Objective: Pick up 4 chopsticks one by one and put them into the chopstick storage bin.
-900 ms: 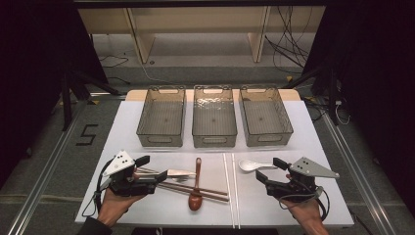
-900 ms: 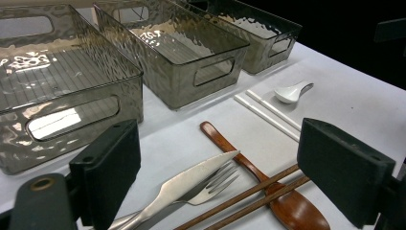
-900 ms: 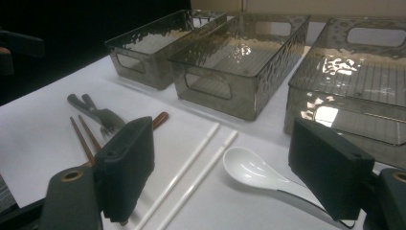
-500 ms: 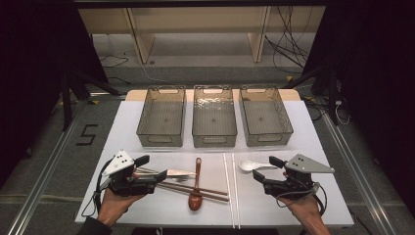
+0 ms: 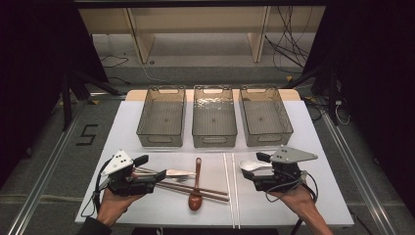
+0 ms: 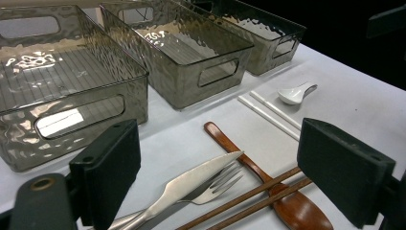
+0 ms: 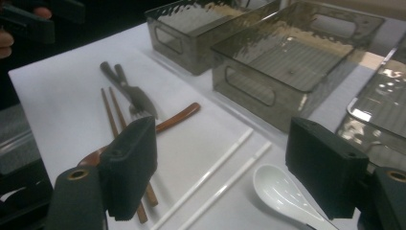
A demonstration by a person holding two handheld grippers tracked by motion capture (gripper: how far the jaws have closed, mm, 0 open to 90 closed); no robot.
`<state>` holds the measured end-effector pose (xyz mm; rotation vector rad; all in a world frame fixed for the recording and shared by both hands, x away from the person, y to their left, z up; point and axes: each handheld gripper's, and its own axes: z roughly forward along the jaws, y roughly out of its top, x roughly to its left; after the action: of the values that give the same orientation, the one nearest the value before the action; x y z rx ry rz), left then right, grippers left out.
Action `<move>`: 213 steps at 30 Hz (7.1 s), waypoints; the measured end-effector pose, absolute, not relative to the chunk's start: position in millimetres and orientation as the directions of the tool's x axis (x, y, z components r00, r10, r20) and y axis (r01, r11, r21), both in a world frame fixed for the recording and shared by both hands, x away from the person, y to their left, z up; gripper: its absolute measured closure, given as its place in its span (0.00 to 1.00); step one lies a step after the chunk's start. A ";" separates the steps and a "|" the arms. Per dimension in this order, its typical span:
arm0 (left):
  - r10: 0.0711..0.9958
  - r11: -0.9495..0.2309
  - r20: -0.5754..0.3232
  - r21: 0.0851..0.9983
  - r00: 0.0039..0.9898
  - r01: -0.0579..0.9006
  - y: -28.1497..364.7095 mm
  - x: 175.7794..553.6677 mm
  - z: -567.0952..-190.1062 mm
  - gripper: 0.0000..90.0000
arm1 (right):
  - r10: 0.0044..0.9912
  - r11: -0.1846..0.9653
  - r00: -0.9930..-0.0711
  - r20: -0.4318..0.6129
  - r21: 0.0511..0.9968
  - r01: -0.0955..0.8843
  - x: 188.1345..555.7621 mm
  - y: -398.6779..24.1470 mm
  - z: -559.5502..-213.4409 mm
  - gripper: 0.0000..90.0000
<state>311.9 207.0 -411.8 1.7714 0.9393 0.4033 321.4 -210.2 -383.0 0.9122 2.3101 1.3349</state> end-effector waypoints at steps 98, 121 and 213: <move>0.722 -0.095 -0.275 0.870 0.635 0.485 192.1 320.7 -402.3 0.16 | 0.412 0.689 -0.908 -0.073 0.677 0.258 353.9 -117.1 -403.0 0.94; 0.651 0.015 -0.455 0.808 0.608 0.589 156.5 353.9 -400.9 0.25 | 0.467 0.564 -0.883 -0.040 0.783 0.263 341.8 -105.0 -401.7 0.94; 0.806 0.001 -0.446 0.658 0.389 0.753 219.1 525.6 -357.5 0.93 | 0.551 0.534 -0.831 0.079 0.732 0.423 332.6 -142.4 -410.2 0.30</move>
<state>525.6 219.1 -357.5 1.7518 1.3693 0.0739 332.6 -142.4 -410.2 0.8349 2.6064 1.1773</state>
